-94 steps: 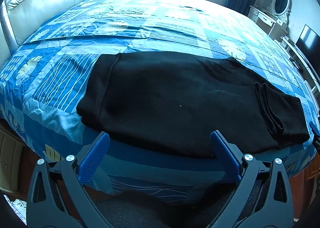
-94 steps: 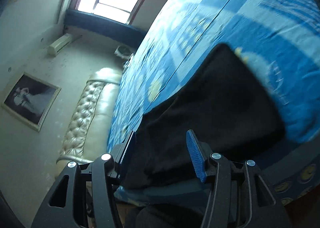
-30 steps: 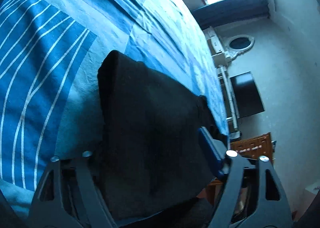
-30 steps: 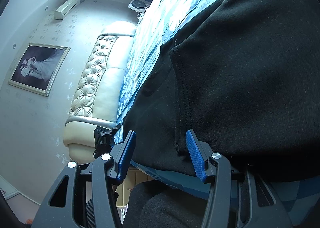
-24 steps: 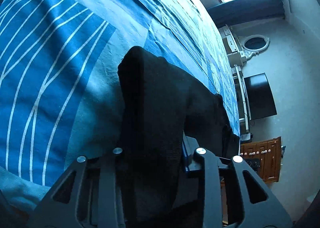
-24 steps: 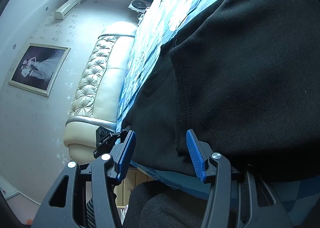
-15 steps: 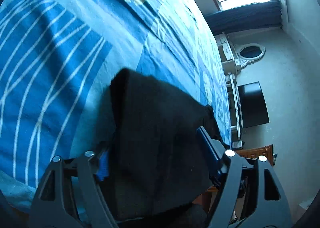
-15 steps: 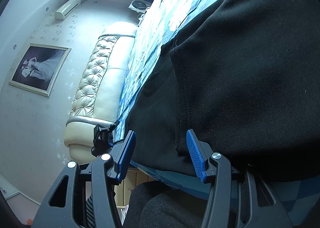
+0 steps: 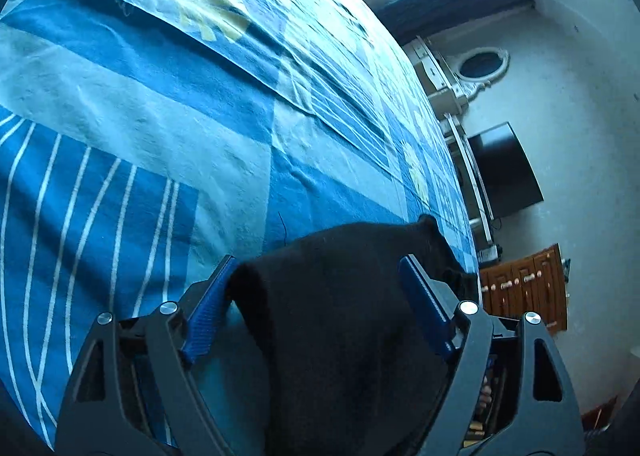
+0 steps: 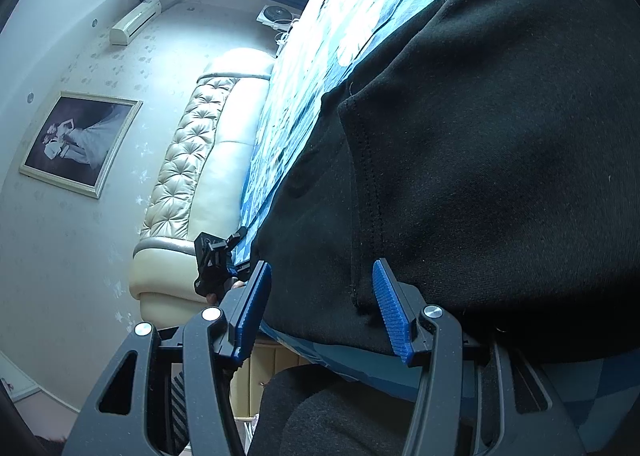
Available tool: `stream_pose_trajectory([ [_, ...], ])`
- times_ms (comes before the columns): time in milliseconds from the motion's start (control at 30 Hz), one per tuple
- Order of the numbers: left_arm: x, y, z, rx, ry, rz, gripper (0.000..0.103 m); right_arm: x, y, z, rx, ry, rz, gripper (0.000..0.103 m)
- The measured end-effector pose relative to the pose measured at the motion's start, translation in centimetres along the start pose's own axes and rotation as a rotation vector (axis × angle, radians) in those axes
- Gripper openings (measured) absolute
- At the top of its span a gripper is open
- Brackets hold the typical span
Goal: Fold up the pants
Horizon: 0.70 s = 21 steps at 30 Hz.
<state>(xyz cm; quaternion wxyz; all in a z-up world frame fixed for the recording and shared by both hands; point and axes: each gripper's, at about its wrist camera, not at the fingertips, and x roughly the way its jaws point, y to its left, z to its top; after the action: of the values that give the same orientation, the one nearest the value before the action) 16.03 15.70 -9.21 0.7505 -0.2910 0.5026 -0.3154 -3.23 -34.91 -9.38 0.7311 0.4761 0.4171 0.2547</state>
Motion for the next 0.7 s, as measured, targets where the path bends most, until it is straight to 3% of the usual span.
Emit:
stream_pose_trajectory([
  [133,0.1,-0.6,-3.2,0.04,0.096,-0.093,0.074,-0.1,-0.2,0.1,0.013,-0.004,0.007,0.053],
  [200,0.2,-1.2,-4.6,0.06,0.111,-0.094,0.074,0.0,-0.3,0.1,0.019,-0.007,0.014,0.053],
  [300,0.3,-1.4,-5.0,0.017,0.086,-0.049,0.063,0.0,-0.4,0.0,0.017,-0.008,0.016,0.053],
  [367,0.5,-0.5,-4.8,-0.067,0.09,-0.025,0.034,0.0,-0.3,0.0,0.02,-0.009,0.016,0.053],
  [433,0.5,-0.2,-4.8,-0.112,0.099,-0.019,0.028,0.1,-0.3,0.0,0.021,-0.007,0.016,0.053],
  [567,-0.2,-3.1,-5.2,-0.043,0.07,0.094,0.022,0.1,-0.2,0.1,0.027,-0.002,0.026,0.055],
  [700,-1.2,-6.6,-5.3,-0.002,0.042,0.171,0.019,0.1,0.6,0.3,0.02,0.005,0.036,0.07],
])
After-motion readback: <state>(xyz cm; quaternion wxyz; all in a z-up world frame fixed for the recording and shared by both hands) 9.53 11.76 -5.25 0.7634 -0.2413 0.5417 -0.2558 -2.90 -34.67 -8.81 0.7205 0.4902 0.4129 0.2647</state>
